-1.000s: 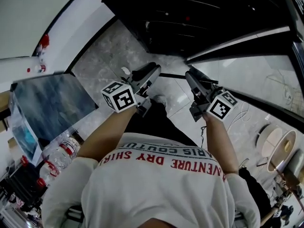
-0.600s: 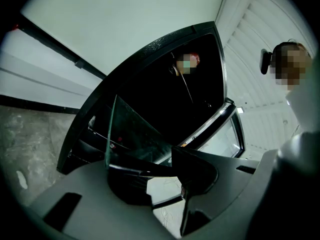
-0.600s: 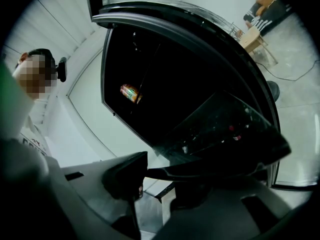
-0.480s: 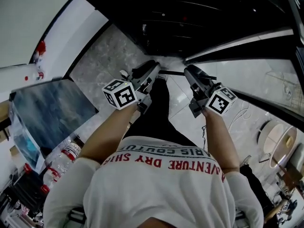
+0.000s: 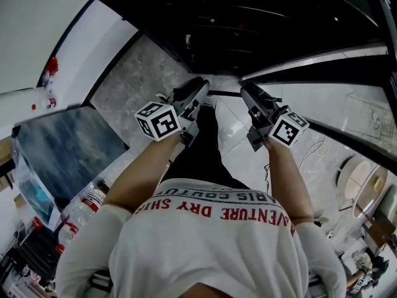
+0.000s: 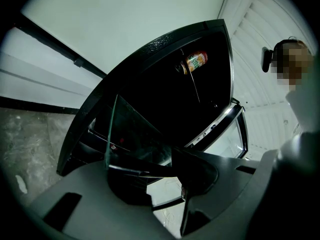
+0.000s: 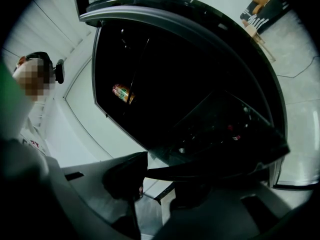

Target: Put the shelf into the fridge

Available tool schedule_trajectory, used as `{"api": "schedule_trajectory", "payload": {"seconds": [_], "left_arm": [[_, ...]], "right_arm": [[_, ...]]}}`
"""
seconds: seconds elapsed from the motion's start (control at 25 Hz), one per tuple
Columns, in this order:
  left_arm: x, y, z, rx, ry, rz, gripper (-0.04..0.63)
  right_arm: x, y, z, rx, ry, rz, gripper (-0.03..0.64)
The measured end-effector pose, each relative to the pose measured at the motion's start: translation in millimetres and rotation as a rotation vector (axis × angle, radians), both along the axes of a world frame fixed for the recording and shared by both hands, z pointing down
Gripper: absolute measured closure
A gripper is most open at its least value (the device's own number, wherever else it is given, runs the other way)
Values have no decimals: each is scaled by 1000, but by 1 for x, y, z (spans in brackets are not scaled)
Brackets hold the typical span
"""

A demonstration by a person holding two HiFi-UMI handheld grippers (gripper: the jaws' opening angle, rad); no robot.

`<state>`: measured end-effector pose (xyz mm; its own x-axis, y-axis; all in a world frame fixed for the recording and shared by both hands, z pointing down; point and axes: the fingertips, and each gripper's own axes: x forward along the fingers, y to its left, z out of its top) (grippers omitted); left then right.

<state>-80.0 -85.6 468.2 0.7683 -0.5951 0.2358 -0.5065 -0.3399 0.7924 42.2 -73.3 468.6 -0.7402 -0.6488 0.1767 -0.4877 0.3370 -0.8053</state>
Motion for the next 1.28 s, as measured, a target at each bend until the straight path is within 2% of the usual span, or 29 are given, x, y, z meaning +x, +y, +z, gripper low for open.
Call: {"api": "schedule_trajectory", "payload": {"seconds": [0.88, 1.04, 1.28], "left_arm": [[0, -29, 16, 48, -13, 3, 437], [7, -27, 20, 68, -60, 64, 374], [13, -20, 28, 57, -54, 96, 353]], "right_arm": [[2, -26, 15, 30, -17, 25, 482], [2, -29, 18, 34, -22, 33, 483], [5, -35, 22, 31, -29, 42, 488]]}}
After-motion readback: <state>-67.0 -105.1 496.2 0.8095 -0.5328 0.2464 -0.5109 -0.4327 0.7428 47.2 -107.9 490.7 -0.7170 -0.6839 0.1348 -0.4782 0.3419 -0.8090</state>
